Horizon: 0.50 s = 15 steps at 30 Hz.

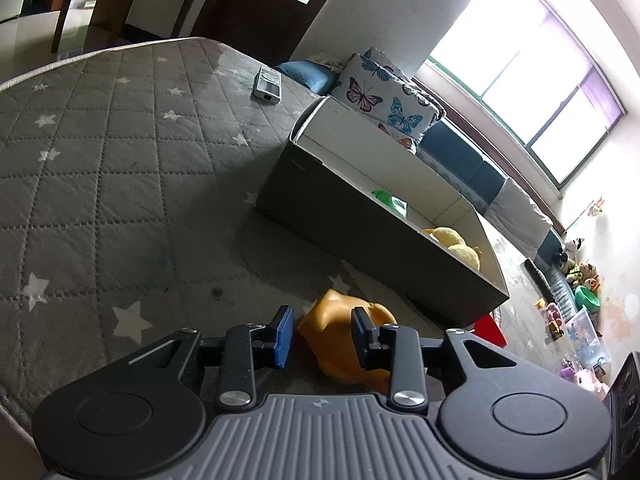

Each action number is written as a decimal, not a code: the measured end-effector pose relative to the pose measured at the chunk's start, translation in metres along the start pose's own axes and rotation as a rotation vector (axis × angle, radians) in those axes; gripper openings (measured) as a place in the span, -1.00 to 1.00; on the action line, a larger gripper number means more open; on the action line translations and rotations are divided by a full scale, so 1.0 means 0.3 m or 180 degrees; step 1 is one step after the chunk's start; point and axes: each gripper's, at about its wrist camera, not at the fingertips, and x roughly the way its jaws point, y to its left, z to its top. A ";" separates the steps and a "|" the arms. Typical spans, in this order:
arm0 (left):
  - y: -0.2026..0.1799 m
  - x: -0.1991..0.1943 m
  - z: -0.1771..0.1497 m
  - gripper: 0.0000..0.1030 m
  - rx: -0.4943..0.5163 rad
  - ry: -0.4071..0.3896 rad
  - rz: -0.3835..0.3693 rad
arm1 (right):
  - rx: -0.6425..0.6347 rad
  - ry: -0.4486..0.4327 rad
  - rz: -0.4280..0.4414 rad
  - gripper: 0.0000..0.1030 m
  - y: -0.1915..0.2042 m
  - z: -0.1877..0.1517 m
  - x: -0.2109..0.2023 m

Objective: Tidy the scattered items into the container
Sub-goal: 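Close the right tool on the orange duck while the left tool pinches its head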

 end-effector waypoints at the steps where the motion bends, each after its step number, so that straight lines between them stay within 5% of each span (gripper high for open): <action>1: 0.002 -0.001 -0.002 -0.32 0.0001 0.0000 -0.0002 | 0.0002 0.0001 0.0000 0.11 0.000 -0.001 0.000; 15: 0.033 -0.038 -0.026 -0.32 0.0016 -0.0075 0.0065 | -0.0041 -0.0033 -0.0018 0.14 0.001 0.007 -0.012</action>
